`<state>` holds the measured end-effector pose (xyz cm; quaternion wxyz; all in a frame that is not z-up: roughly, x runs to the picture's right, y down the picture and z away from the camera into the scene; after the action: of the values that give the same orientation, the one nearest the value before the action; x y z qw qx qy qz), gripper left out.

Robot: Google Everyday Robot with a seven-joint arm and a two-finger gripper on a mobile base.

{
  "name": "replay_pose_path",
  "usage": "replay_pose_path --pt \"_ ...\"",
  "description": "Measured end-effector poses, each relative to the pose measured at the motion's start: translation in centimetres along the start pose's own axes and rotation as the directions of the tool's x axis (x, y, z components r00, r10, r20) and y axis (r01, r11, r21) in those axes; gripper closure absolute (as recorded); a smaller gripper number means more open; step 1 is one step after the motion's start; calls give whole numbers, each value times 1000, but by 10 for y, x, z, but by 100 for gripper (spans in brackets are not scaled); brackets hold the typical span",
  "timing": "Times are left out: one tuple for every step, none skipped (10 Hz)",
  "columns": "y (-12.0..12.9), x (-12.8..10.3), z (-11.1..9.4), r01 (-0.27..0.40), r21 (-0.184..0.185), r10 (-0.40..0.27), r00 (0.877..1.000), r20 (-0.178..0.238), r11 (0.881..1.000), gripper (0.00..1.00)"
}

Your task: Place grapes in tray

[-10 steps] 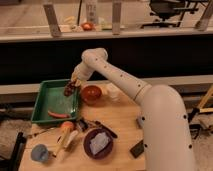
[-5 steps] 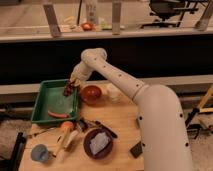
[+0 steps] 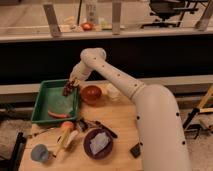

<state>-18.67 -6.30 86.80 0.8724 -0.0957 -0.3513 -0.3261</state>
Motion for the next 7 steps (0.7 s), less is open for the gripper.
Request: replay_pose_path --pt "-1 -1 1 9 -5 -9 1000 -2 1000 97" --pt "-2 -7 0 31 -16 -31 999 -8 999 97" --pt "-3 -13 1 52 -29 -53 999 -12 998 97" --pt "-5 -21 3 81 -47 -82 996 -20 996 97" --pt "-7 -28 6 98 -61 -99 995 -23 993 97" --pt "-10 -35 11 117 -78 -120 992 -26 990 97" --pt "-13 -41 15 138 -103 -142 989 -31 985 97"
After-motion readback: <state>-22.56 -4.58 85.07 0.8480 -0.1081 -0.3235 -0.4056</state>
